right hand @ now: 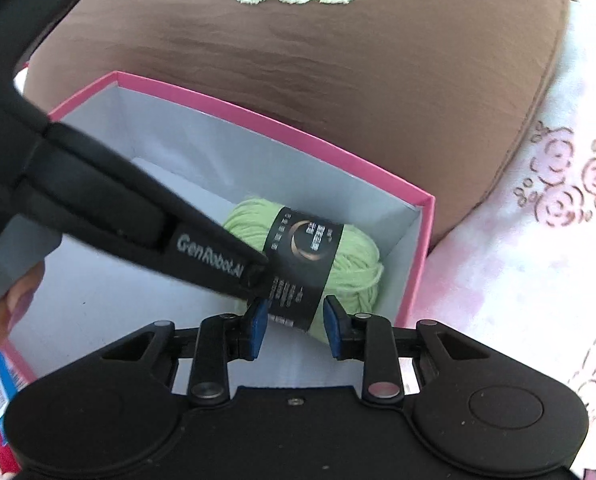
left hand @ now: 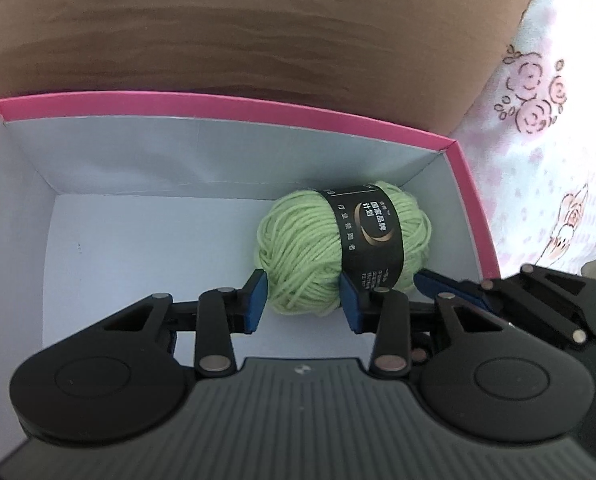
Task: Organize objects
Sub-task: 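Lower the yarn into the pink box and open the left tool, then withdraw the left tool from the box toward the small white wipes pack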
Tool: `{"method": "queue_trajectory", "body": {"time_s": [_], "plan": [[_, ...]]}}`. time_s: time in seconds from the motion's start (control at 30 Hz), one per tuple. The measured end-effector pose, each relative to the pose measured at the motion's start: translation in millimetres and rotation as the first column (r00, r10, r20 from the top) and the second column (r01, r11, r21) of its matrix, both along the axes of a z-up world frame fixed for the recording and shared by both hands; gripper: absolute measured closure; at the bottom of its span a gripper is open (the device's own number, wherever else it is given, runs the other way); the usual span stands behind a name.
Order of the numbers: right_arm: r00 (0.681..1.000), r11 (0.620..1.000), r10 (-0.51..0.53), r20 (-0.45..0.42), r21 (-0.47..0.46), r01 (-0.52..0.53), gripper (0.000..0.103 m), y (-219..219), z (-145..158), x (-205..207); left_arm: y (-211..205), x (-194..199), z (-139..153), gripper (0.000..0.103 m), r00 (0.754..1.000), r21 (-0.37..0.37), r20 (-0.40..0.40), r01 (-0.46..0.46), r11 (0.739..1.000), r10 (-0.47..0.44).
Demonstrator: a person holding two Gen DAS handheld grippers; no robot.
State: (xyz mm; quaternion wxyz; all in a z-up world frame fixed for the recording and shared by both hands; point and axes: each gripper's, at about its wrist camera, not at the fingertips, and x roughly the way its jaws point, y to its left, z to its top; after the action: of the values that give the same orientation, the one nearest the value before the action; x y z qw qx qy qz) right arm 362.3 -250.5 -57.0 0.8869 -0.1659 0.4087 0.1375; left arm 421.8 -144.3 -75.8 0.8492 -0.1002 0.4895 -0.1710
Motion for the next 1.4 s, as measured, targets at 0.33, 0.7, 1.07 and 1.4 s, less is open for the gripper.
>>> {"method": "queue_trajectory", "body": {"time_s": [0.33, 0.7, 1.07, 1.4], "plan": [[1.000, 0.999, -0.012, -0.010, 0.043, 0.012, 0.066, -6, 8, 15, 8, -13, 17, 0.060, 0.999, 0.035, 0.022, -0.029, 0.999, 0.028], [1.000, 0.992, -0.001, -0.018, 0.125, 0.003, 0.062, -19, 50, -11, 33, -53, 63, 0.050, 0.999, 0.102, 0.048, 0.021, 0.995, -0.026], [0.999, 0.991, 0.044, 0.019, 0.122, -0.046, 0.055, -10, 118, -111, 43, -127, 117, 0.044, 0.992, 0.165, 0.074, 0.093, 0.982, -0.106], [0.998, 0.983, 0.041, 0.046, 0.177, -0.048, 0.050, -12, 142, -154, 63, -180, 153, 0.037, 0.986, 0.180, 0.087, 0.125, 0.976, -0.142]]}}
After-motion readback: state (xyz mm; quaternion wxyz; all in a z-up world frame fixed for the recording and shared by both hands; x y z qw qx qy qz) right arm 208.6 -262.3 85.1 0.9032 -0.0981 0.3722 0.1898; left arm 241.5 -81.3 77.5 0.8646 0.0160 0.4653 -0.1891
